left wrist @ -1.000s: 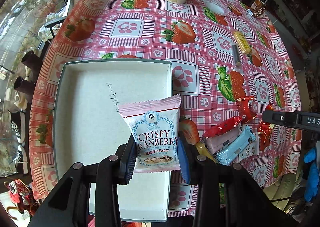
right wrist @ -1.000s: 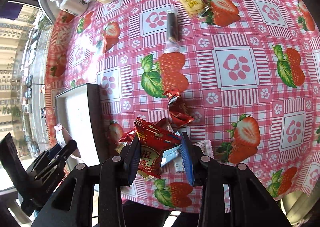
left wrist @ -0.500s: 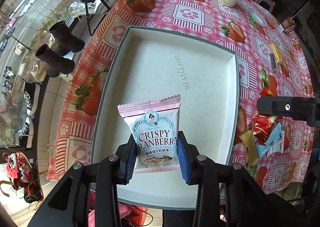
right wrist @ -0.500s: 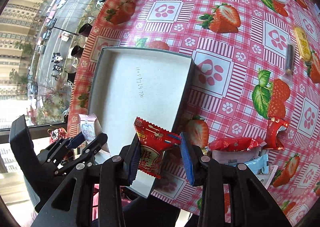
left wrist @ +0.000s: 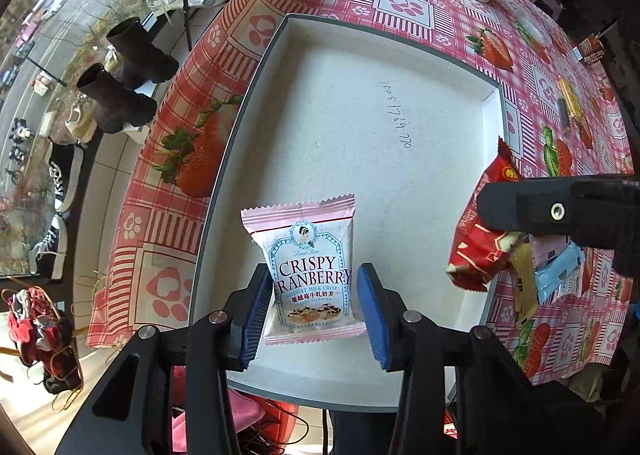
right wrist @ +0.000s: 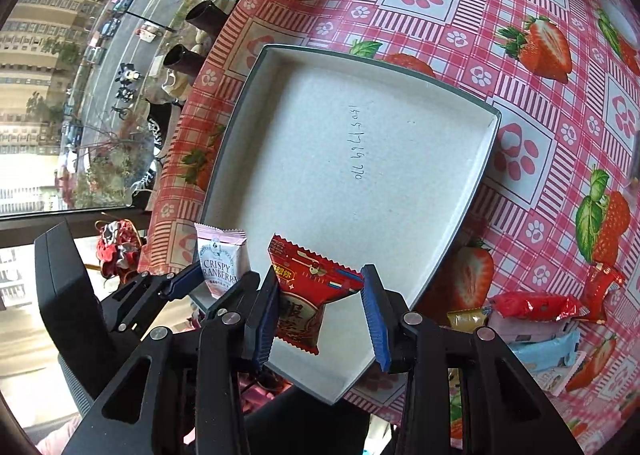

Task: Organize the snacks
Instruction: 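Open both tools to drop the packet and candy into the tray, then move both tools to the pile of snack bars beside the tray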

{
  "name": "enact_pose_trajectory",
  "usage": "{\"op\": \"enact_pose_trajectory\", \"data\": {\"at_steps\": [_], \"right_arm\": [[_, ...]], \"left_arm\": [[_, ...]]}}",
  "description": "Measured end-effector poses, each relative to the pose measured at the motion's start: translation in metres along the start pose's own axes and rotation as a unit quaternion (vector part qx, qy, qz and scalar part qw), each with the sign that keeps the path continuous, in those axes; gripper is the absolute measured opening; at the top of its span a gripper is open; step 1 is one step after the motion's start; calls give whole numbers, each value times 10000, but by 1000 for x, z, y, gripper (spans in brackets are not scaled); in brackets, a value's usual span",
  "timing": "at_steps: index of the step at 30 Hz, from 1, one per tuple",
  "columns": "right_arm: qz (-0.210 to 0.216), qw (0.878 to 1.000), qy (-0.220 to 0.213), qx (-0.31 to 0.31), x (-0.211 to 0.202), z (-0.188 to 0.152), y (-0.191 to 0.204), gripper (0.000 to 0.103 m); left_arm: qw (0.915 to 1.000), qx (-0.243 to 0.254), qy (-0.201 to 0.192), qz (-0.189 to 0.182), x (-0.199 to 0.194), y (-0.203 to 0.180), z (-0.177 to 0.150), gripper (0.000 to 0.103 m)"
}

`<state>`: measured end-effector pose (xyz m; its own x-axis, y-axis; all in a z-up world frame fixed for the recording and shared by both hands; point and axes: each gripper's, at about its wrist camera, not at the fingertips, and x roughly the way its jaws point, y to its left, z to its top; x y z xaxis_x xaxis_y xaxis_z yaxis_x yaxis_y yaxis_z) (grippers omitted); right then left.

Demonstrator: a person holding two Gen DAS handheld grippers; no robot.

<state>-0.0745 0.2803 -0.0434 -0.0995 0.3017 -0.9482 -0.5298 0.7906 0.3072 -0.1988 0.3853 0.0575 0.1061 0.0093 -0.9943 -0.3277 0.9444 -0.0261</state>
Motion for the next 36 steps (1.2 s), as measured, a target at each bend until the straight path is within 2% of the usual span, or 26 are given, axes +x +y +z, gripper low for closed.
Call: {"op": "enact_pose_trajectory", "data": {"at_steps": [1,2,3,4,5,12,14,16,22,25,29,36], "right_arm": [[-11,10000,22,6,2,2,0,45],[-62,10000,18,13,8,6,1,57],[-133,9999,-3,15,8,6,0,65],[-211,9998,-39,18,9,7,-2,83],[-294,9995,-84,31,10,8,-5,90],[-645,9963,2,559,5,-10,-64,91],[-677,9946,0,793,3,-17,-85,93],[-703,9927,-22,978,1,-25,-104,103],[-807,9862,-27,1448,-9,-50,-155,103],[-848,9820,35,1686,-9,-66,-177,103],[-907,9783,146,1859,-8,-87,-201,103],[-971,9740,357,2014,-9,-120,-238,103]], "left_arm": [[10000,2,-2,34,0,0,1,69],[10000,-4,-28,69,0,-1,1,76],[9999,-8,-57,94,-1,-1,1,77],[9999,-4,-61,98,-2,-1,1,77],[10000,2,-46,84,-2,-1,2,78],[9997,235,-48,-32,-5,-15,5,78],[9992,398,-57,-83,-8,-23,7,78],[9981,586,-68,-155,-9,-34,11,78],[9905,1243,-118,-582,-18,-76,15,78],[9815,1744,-36,-786,-19,-103,12,78],[9624,2532,69,-983,-19,-143,1,78],[9342,3285,608,-1253,-2,-191,-19,78]]}}
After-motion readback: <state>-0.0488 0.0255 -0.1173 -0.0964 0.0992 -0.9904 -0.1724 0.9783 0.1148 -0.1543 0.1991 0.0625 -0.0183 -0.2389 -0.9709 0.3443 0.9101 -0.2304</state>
